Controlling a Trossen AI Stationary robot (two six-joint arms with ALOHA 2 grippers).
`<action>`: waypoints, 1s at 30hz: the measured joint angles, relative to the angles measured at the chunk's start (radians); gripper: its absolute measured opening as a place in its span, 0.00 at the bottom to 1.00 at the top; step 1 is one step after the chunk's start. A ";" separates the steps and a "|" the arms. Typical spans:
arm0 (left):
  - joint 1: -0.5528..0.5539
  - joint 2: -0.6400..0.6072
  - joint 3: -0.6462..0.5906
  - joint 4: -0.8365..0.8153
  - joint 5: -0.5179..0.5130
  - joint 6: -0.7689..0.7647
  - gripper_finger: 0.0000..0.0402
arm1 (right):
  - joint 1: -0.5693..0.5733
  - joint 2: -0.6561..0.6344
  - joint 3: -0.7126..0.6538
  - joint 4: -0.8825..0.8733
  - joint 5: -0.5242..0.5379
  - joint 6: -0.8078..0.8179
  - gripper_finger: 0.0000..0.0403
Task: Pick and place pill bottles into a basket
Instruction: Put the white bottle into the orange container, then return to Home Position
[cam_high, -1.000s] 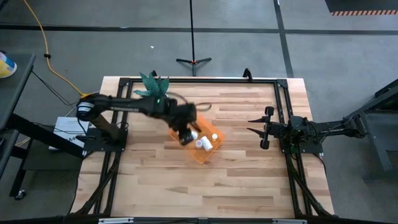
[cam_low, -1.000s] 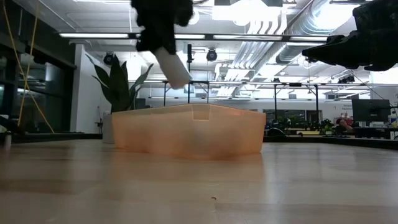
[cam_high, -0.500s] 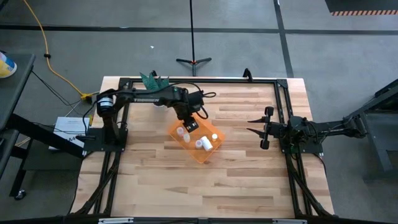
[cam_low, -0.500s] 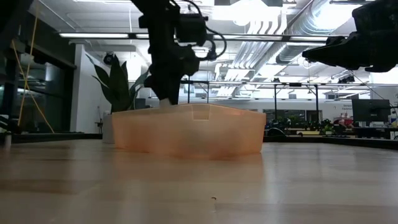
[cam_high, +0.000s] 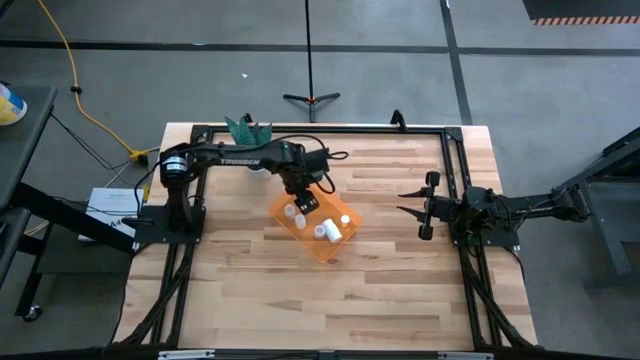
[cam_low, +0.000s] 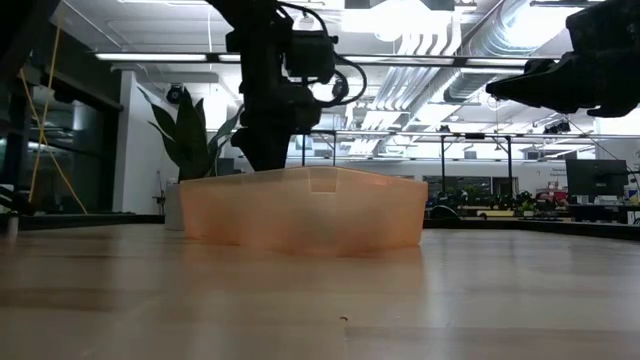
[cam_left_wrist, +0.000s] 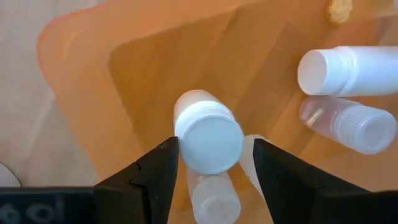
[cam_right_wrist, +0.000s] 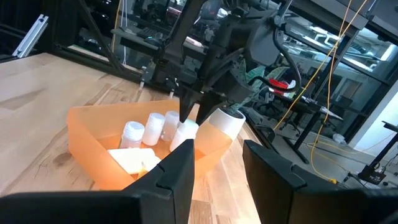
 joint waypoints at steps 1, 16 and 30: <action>0.000 0.000 0.000 0.000 0.006 0.005 0.61 | 0.000 0.000 0.000 0.000 0.000 0.000 0.32; -0.047 -0.129 0.036 0.334 -0.089 0.306 0.53 | 0.000 0.000 0.000 -0.002 -0.008 0.001 0.32; -0.090 -0.573 -0.855 1.153 -0.185 0.225 0.15 | 0.000 0.001 0.000 -0.049 -0.007 0.035 0.32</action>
